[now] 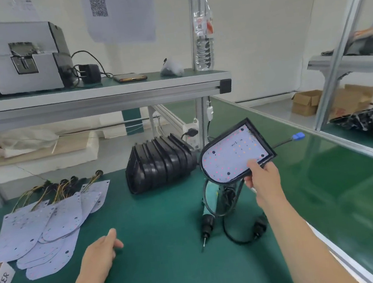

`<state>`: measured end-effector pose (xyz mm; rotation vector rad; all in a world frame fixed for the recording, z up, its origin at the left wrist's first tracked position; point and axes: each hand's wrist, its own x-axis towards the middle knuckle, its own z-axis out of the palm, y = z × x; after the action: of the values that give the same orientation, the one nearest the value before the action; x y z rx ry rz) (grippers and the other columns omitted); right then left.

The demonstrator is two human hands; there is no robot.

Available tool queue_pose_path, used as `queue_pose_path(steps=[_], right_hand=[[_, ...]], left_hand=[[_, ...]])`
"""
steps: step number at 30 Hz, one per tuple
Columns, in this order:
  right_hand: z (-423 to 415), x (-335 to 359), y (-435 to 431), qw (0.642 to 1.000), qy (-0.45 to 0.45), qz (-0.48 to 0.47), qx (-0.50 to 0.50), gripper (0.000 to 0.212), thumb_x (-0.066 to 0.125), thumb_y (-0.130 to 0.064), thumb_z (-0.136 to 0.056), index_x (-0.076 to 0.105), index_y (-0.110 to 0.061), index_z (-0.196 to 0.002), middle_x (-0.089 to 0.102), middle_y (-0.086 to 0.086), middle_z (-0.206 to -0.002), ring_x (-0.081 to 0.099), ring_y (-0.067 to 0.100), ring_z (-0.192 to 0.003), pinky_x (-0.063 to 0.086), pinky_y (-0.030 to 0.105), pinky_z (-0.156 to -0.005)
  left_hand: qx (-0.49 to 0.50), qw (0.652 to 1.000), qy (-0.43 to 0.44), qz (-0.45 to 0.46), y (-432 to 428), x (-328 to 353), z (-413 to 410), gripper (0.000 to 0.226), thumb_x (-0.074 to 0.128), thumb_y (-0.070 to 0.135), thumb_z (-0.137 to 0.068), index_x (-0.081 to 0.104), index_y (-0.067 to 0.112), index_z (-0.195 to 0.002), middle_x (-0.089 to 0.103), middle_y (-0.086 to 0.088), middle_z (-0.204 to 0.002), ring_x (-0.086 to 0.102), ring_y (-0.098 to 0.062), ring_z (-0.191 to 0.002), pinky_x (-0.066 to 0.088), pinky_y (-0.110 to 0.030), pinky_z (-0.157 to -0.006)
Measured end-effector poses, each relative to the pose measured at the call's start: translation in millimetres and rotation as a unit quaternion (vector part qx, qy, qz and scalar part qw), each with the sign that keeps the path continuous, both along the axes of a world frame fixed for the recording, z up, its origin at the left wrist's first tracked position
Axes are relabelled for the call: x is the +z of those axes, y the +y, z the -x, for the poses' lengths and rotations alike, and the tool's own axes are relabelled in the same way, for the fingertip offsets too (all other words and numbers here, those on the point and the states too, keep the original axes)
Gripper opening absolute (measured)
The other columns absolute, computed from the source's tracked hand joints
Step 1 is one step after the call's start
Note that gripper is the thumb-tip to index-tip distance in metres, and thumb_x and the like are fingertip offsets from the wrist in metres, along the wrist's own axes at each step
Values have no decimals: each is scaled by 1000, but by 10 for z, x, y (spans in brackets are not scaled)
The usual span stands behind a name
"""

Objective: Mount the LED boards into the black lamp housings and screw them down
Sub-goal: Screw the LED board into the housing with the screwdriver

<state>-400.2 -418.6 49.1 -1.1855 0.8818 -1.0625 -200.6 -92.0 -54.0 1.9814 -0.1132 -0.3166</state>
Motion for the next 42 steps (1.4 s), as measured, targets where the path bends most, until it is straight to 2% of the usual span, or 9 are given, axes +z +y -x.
queue_pose_path(steps=[12, 15, 20, 24, 29, 32, 36, 39, 42], right_hand=[[806, -220, -1049, 963, -104, -113, -220, 22, 45, -7, -96, 50, -10, -118, 60, 8, -121, 64, 9, -47, 49, 17, -46], [998, -296, -1250, 938, -155, -170, -260, 38, 41, -8, -101, 46, 1, -138, 54, 17, -139, 70, 19, -75, 53, 21, -55], [1304, -474, -1369, 903, 261, -122, -318, 52, 29, -40, -110, 55, 1, -129, 63, 12, -113, 65, 27, -102, 40, 27, -64], [1462, -584, -1351, 885, 300, -104, -339, 38, 36, -28, -109, 57, -9, -135, 63, 14, -115, 63, 28, -102, 34, 28, -57], [1490, -632, -1322, 844, 427, -87, -312, 56, 33, -24, -106, 18, -26, -160, 53, 7, -139, 53, 21, -125, 45, 27, -77], [1479, -490, -1308, 864, 371, -98, -326, 53, 33, -22, -106, 25, -20, -158, 55, 10, -138, 55, 25, -122, 46, 28, -81], [1408, -307, -1030, 923, -3, -221, -315, 27, 55, -18, -97, 66, 3, -109, 64, 22, -92, 54, 30, -70, 44, 33, -61], [1212, -170, -783, 919, -171, -256, -246, 19, 57, -14, -96, 57, -5, -80, 55, 15, -74, 51, 31, -70, 41, 35, -55], [799, -2, -559, 932, -199, -220, -206, 17, 38, -2, -103, 54, -6, -98, 60, 13, -94, 59, 27, -86, 48, 22, -70]], left_hand=[[9, 1000, 10, -16, -32, -75, -125, 49, 53, 47, -95, 74, 9, -73, 47, -2, -52, 40, -23, -50, 30, -29, -55], [-3, 1000, 9, -19, -22, -77, -137, 47, 55, 46, -94, 74, 9, -72, 47, -2, -50, 42, -23, -50, 32, -31, -57], [-16, 999, -18, -30, -21, -30, -89, 45, 57, 44, -94, 74, 10, -69, 51, -4, -52, 45, -24, -50, 34, -30, -57], [-21, 999, -19, -28, -35, 25, -39, 44, 58, 42, -95, 73, 7, -71, 48, -4, -52, 43, -24, -51, 32, -29, -56], [-21, 999, -17, -23, -45, 68, 26, 45, 57, 40, -96, 71, 5, -73, 45, -3, -51, 39, -22, -50, 28, -29, -55], [-17, 999, -20, -19, -51, 85, 51, 45, 57, 39, -97, 71, 4, -72, 46, -4, -53, 40, -23, -51, 28, -29, -54], [-15, 1000, -13, -7, -56, 87, 54, 43, 58, 37, -97, 70, 5, -72, 47, -1, -54, 40, -22, -55, 27, -32, -59], [-16, 1000, -4, -1, -55, 81, 59, 42, 57, 38, -97, 70, 4, -74, 47, 2, -55, 39, -20, -56, 26, -32, -59], [-16, 1000, 11, 6, -53, 90, 58, 42, 56, 38, -98, 69, 3, -77, 44, 0, -57, 36, -20, -55, 24, -31, -54]])
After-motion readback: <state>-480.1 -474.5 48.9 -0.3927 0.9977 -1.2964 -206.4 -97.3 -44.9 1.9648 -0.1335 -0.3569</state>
